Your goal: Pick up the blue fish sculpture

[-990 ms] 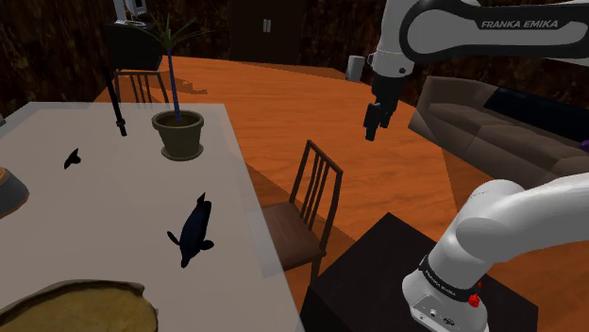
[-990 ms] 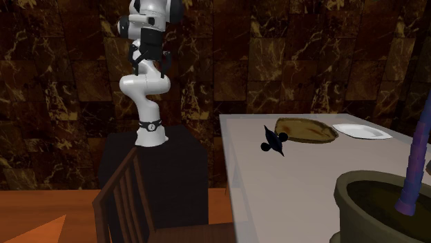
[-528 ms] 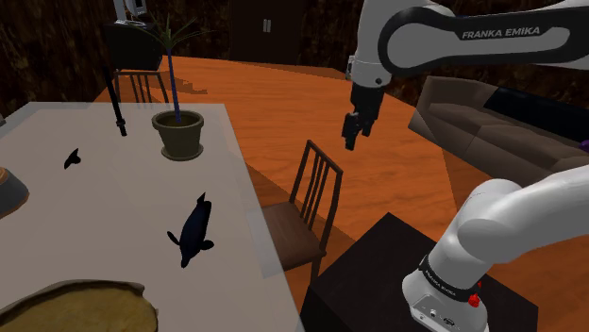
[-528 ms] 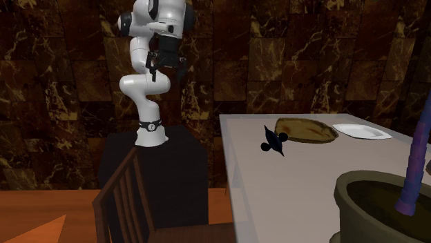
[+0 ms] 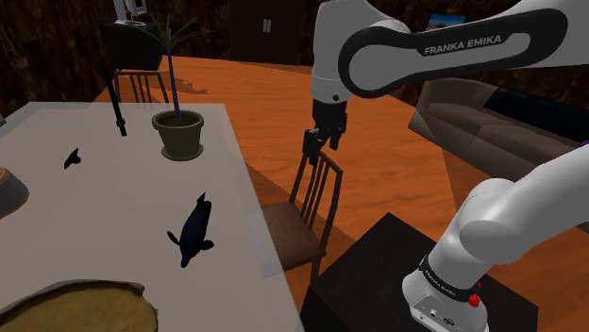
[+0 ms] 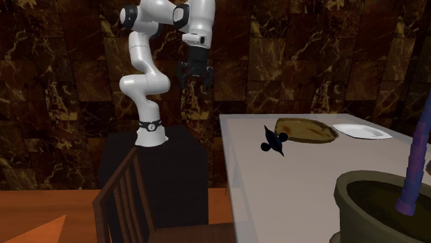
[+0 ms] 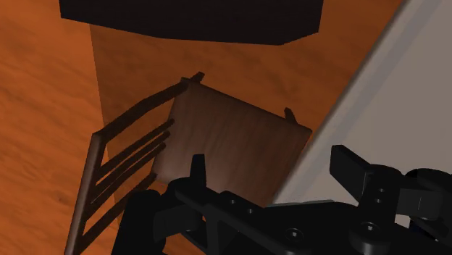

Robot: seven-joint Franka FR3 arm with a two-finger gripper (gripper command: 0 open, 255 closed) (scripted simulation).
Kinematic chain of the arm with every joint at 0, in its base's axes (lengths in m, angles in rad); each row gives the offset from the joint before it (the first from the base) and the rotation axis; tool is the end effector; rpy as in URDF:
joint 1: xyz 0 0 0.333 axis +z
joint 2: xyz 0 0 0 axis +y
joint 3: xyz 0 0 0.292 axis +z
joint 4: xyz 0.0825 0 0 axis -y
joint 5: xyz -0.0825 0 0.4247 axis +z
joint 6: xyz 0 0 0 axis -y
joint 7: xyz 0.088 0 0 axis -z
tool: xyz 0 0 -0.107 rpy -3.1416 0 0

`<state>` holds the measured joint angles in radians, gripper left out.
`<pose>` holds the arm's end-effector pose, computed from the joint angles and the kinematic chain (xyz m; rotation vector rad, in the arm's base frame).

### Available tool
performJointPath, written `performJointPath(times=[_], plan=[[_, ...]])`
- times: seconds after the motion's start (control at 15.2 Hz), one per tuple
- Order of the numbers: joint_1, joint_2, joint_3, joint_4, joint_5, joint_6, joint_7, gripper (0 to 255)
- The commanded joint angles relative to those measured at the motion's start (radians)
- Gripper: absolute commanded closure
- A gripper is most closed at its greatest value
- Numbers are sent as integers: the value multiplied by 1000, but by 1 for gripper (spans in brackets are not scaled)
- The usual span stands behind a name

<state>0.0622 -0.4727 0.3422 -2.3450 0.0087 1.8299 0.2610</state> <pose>0.4190 0.1840 0.4601 2.9794 0.1502 -0.0264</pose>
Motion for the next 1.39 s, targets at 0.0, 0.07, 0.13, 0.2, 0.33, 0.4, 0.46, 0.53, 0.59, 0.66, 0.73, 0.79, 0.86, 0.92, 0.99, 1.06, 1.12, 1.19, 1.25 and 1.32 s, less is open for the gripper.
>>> performJointPath(times=[0.0,0.07,0.13,0.2,0.33,0.4,0.46,0.53,0.59,0.66,0.73,0.79,0.86,0.92,0.99,1.06,1.12,1.19,1.25,1.32], plan=[[5,54,41,27,0,27,54,0],[7,84,61,44,-4,40,81,0],[8,115,81,63,-9,52,108,0],[9,148,101,82,-17,63,136,0],[10,215,139,125,-37,83,194,0],[12,251,158,148,-51,91,225,0],[13,287,176,172,-67,98,255,0],[15,325,193,198,-85,105,287,0],[19,364,209,225,-105,109,319,0],[24,404,224,254,-127,112,351,0],[30,445,237,284,-151,114,384,0],[39,487,247,316,-176,114,416,0],[50,530,256,349,-202,112,448,0],[62,573,263,383,-229,109,480,0],[77,616,268,420,-256,104,510,0],[94,660,271,457,-284,98,539,0],[113,703,272,497,-310,90,566,0],[134,747,271,538,-336,81,591,0],[156,790,268,581,-361,70,614,0],[180,833,263,626,-384,59,635,0]])
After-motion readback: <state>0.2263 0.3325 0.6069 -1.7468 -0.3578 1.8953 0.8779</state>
